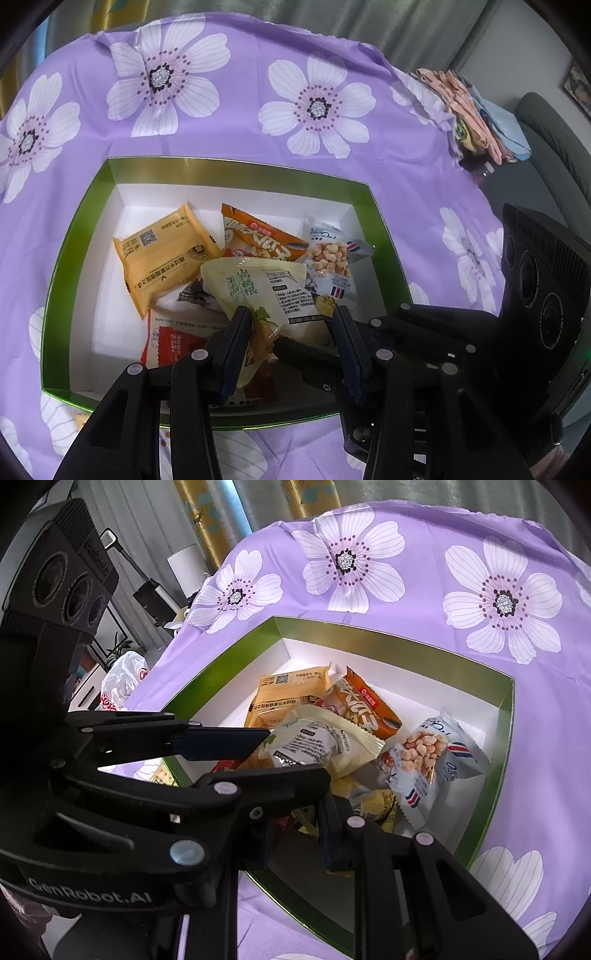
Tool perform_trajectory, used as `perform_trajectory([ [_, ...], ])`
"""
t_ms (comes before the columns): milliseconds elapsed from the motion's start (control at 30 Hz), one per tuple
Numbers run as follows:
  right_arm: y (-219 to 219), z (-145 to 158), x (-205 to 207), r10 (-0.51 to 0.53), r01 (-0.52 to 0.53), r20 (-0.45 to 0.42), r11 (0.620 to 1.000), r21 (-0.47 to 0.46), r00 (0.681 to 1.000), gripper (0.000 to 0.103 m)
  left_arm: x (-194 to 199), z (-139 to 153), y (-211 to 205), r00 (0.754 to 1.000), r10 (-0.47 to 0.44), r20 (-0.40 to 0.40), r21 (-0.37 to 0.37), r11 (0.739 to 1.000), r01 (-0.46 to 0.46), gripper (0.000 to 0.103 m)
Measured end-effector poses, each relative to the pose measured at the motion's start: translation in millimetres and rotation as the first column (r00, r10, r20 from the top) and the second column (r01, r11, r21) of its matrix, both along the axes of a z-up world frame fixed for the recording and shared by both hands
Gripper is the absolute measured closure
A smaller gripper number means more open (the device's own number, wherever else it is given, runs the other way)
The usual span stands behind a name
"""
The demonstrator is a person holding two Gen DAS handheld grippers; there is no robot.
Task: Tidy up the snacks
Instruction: 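Lower the white green-print bag into the green box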
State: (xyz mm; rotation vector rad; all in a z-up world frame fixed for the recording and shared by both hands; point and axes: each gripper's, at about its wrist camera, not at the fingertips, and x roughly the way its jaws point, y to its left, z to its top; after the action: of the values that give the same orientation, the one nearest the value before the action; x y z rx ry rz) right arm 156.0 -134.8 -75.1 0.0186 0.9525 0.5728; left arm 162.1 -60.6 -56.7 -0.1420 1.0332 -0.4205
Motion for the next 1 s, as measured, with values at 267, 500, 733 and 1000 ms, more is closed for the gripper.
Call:
perform_trajectory([
  [267,-1.0,-1.4,0.5,-0.005,0.005,-0.01,1.0,0.006,1.0,0.081,-0.6,0.9,-5.2,1.0,0.006,0.014,0.043,0.999,-0.006,0.057],
  [500,-2.8,-2.9,3.4,-0.014,0.015,-0.034,1.0,0.021,0.999,0.08,-0.4,0.8,-8.5,1.0,0.015,0.009,0.058,0.998,-0.015,0.057],
  [733,-2.6,-4.7,4.1,-0.019,0.02,-0.046,1.0,0.024,0.999,0.081,0.5,0.4,-10.2,1.0,0.025,0.009,0.08,0.996,-0.025,0.057],
  [1000,-2.2,-6.0,5.9,-0.023,0.024,-0.057,1.0,0.019,0.998,0.081,2.7,-1.3,-9.6,0.999,0.038,0.002,0.096,0.995,-0.038,0.057],
])
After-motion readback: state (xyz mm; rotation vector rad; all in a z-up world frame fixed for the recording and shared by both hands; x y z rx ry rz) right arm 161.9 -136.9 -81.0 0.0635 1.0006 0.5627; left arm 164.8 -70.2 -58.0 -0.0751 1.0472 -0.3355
